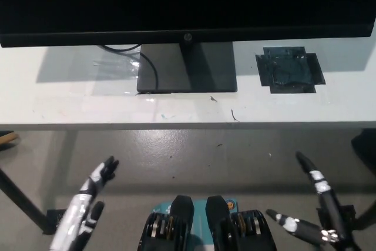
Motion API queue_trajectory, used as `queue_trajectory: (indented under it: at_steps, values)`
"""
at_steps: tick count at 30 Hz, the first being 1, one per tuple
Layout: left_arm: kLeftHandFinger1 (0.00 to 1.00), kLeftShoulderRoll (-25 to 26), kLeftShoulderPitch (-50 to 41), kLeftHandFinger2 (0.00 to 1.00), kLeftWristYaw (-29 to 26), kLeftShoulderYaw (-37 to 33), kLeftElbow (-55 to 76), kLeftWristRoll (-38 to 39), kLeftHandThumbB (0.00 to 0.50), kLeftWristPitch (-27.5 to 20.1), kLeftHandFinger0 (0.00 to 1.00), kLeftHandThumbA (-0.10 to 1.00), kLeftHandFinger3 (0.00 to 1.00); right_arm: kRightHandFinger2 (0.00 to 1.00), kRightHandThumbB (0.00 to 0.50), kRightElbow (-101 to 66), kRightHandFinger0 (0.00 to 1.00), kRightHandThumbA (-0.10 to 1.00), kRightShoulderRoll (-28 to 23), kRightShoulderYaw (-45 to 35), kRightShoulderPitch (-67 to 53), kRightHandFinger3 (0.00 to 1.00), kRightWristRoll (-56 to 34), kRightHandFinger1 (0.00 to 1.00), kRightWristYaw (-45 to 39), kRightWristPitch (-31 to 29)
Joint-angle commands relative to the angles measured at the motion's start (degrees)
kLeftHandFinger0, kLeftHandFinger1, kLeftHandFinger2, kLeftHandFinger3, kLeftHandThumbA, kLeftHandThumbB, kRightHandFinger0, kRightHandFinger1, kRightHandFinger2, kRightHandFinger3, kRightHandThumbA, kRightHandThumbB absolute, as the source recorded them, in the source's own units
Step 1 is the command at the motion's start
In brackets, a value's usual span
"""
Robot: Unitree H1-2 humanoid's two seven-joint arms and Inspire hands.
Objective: The monitor is placed at the center of the table and the robot uses both its hand to grab the left and right sides of the monitor to tilt the angle of the monitor downwards
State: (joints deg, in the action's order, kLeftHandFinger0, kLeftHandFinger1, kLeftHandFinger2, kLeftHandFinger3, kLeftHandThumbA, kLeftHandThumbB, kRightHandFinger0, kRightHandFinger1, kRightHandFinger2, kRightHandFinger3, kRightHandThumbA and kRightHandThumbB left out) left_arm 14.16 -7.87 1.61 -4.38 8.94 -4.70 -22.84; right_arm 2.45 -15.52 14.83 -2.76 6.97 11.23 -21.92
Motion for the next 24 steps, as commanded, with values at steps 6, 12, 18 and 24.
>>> queue_trajectory:
  at_steps: [6, 12, 18, 24]
  values:
    - [1.0, 10.35, 3.29, 1.0, -2.45, 16.99, 20.4, 4.4, 0.5, -3.61, 1.0, 0.82, 1.0, 1.0, 0.49, -18.64, 1.0, 1.0, -8.97, -9.06, -0.63, 1.0, 4.08, 1.0, 9.34, -5.01]
    - [1.0, 17.18, 5.4, 1.0, -0.22, 24.61, 18.59, 8.65, 0.468, 1.44, 1.0, 0.76, 1.0, 1.0, 0.5, -19.43, 1.0, 1.0, -11.57, -15.61, 3.56, 1.0, -2.82, 1.0, 2.27, -5.01]
    - [1.0, 23.94, 9.28, 1.0, 1.15, 29.78, 11.12, 10.7, 0.5, 5.53, 1.0, 0.8, 1.0, 1.0, 0.5, -14.12, 1.0, 1.0, -16.4, -18.14, 12.0, 1.0, -9.77, 1.0, -4.4, -1.25]
    - [1.0, 27.78, 13.52, 1.0, 2.37, 30.88, 4.85, 11.34, 0.5, 6.89, 1.0, 0.84, 1.0, 1.0, 0.487, -8.71, 1.0, 1.0, -17.94, -18.94, 19.64, 1.0, -13.55, 1.0, -8.64, 2.61]
